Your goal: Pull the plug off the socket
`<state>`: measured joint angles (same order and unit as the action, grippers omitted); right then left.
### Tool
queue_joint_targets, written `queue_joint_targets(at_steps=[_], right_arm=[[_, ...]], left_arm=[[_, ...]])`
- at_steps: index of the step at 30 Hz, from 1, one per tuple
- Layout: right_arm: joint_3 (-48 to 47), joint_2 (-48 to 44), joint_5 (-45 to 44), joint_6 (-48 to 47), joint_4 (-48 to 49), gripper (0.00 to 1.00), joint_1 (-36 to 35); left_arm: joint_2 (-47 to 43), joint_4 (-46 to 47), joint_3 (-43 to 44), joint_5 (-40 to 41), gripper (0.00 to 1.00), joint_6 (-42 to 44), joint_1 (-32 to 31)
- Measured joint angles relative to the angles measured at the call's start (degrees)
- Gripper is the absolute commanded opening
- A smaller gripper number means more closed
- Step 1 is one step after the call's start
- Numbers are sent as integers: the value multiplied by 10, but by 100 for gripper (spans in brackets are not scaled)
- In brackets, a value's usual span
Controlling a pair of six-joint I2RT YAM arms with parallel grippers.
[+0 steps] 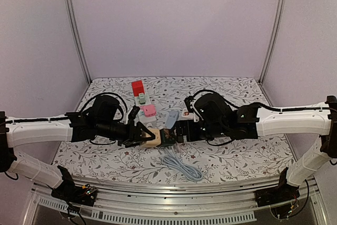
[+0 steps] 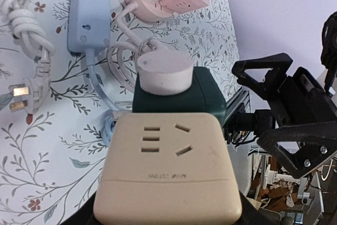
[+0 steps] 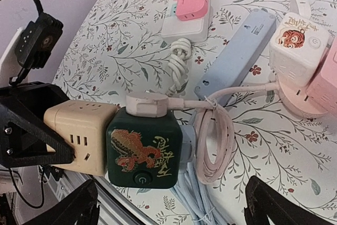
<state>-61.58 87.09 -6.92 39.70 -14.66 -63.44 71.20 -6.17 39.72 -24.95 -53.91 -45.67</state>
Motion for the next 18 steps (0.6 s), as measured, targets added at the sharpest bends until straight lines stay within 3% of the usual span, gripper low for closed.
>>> queue_joint_targets(at_steps=[12, 18], right_arm=[[2, 20, 35, -65, 12, 97, -17], [-7, 67, 67, -76, 13, 90, -17]], left_arm=[[-2, 1, 0, 1, 9, -44, 1], [-2, -3, 3, 0, 9, -46, 1]])
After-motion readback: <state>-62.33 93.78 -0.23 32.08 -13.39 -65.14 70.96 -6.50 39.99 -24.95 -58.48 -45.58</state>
